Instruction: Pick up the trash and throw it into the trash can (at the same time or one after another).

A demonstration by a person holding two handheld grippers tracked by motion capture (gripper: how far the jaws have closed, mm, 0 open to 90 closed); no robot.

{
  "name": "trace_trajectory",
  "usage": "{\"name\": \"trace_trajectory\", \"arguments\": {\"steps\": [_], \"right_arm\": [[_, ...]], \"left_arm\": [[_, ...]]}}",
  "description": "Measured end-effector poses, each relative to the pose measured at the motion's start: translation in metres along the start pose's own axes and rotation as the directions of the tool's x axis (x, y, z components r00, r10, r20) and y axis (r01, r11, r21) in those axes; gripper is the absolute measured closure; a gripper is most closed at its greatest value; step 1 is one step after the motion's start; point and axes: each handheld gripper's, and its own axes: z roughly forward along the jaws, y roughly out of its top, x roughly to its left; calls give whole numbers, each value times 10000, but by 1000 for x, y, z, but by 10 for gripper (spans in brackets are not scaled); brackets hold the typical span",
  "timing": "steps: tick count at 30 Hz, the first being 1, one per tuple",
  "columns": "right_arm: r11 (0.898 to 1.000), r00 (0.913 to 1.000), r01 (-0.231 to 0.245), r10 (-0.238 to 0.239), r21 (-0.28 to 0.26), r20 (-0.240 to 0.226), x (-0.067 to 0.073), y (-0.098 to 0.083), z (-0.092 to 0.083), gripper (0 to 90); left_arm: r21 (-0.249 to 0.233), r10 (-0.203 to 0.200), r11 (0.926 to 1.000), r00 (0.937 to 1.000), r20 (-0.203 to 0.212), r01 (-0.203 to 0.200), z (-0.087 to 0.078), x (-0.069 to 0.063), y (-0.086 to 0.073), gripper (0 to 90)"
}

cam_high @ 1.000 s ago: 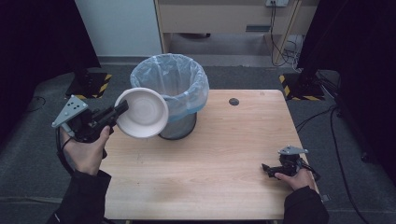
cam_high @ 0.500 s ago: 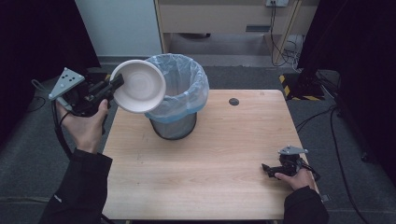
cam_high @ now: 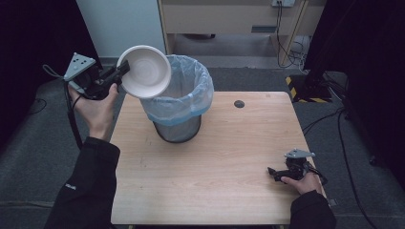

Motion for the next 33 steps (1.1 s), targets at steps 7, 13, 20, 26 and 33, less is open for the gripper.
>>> {"name": "trace_trajectory", "arguments": {"steps": [7, 13, 20, 26, 33], "right_arm": [[10000, 10000, 30, -30, -21, 7, 0, 0, 0, 13], [10000, 10000, 2, -2, -2, 4, 0, 0, 0, 13], [10000, 10000, 21, -21, -16, 5, 0, 0, 0, 13], [10000, 10000, 20, -20, -17, 2, 0, 0, 0, 13], [10000, 10000, 22, -22, -16, 3, 0, 0, 0, 13]], "left_arm": [[8, -173, 9998, 9995, -271, 173, 21, 5, 1, 825], [157, -71, 9998, 9983, -579, 80, 40, 3, -2, 825], [370, 143, 9992, 9969, -769, -115, 62, -2, 0, 825], [557, 4, 9984, 9952, -979, 51, 79, 0, -4, 824], [495, -309, 9982, 9985, -455, 332, 85, 3, -12, 660]]}}
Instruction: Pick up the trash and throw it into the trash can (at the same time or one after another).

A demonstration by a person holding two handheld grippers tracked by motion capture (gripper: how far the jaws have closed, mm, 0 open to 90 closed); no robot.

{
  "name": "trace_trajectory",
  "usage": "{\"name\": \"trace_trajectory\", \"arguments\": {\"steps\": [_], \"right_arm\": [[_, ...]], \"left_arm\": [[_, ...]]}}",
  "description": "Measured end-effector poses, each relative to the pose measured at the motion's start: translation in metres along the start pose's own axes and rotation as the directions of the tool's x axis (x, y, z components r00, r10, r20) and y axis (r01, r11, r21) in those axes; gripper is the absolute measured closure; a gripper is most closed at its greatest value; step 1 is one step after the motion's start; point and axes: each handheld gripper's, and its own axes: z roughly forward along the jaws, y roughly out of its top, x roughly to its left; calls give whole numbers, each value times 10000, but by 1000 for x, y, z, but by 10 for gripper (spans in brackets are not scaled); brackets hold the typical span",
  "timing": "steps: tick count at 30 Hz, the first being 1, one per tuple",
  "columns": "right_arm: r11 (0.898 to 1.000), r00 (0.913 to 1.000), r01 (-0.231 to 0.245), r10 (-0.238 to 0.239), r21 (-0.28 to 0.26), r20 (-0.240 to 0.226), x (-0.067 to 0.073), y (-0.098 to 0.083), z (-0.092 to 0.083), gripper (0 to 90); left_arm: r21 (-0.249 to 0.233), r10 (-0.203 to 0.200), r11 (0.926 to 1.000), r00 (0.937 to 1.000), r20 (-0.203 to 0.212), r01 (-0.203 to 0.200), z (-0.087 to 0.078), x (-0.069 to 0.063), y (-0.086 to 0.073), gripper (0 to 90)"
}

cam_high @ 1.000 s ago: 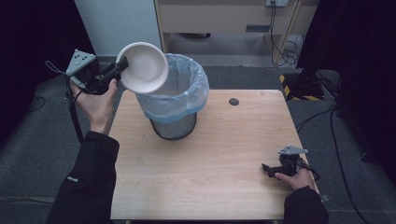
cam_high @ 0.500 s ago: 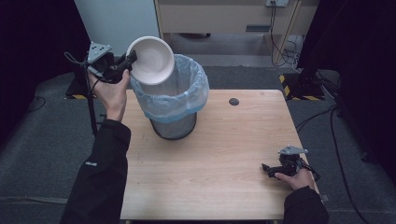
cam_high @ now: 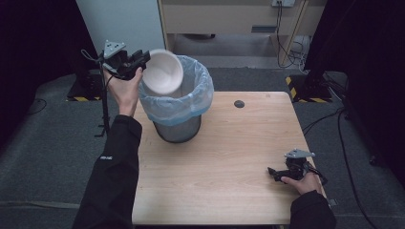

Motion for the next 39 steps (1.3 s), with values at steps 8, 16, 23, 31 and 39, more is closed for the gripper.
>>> {"name": "trace_trajectory", "arguments": {"steps": [8, 16, 23, 31, 39], "right_arm": [[10000, 10000, 6, -6, 26, 0, 0, 0, 0, 12], [10000, 10000, 27, -27, 26, -1, 0, 0, 0, 12], [10000, 10000, 28, -28, 27, -1, 0, 0, 0, 12], [10000, 10000, 27, -27, 25, -1, 0, 0, 0, 12], [10000, 10000, 33, -33, 27, -8, 0, 0, 0, 11]], "left_arm": [[-179, 146, 9998, 9962, 858, -132, -42, -3, -17, 444], [140, 116, 9998, 9910, 1337, -136, -101, -8, -63, 286], [1148, 13, 9932, 9910, 1342, -169, -125, -12, -120, 214], [3741, 242, 9246, 9912, 1300, -716, -125, -11, -196, 188], [5550, 953, 8187, 9880, 1219, -1475, -117, -5, -245, 167]]}}
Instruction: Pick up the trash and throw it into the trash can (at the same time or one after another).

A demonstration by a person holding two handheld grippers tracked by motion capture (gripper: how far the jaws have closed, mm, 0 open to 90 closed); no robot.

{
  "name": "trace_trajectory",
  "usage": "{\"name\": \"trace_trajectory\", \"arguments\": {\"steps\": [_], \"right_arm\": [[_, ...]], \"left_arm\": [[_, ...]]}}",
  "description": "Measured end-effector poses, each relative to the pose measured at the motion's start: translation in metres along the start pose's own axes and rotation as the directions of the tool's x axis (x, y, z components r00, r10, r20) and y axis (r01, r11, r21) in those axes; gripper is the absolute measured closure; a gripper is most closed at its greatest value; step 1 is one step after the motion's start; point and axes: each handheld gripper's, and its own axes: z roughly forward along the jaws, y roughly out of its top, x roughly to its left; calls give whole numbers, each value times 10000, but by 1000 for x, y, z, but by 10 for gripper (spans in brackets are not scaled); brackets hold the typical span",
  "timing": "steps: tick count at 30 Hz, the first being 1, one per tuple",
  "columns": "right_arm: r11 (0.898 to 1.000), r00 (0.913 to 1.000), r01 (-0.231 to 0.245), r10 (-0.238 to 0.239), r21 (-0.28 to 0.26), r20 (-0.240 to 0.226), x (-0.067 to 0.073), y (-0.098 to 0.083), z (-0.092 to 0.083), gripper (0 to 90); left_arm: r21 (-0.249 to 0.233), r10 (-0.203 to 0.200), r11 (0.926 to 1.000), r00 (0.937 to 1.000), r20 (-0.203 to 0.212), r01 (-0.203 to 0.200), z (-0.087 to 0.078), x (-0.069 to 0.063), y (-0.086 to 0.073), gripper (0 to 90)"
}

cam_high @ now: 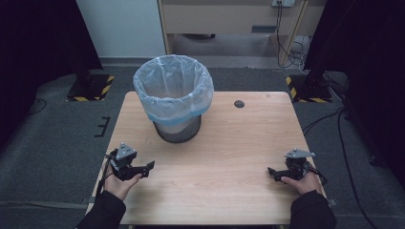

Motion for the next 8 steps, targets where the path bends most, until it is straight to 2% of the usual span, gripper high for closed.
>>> {"name": "trace_trajectory", "arguments": {"steps": [2, 4, 8], "right_arm": [[10000, 10000, -1, 1, 3, -1, 0, 0, 0, 11], [10000, 10000, 0, 0, 7, -10, 0, 0, 0, 11], [10000, 10000, 5, -5, 8, -7, 0, 0, 0, 11]], "left_arm": [[515, 207, 9985, 9997, -121, -200, 6, 2, -7, 167], [791, -70, 9968, 9999, -115, 79, 11, 7, -13, 167], [1399, -393, 9892, 9985, -370, 441, 20, 15, -24, 166]]}}
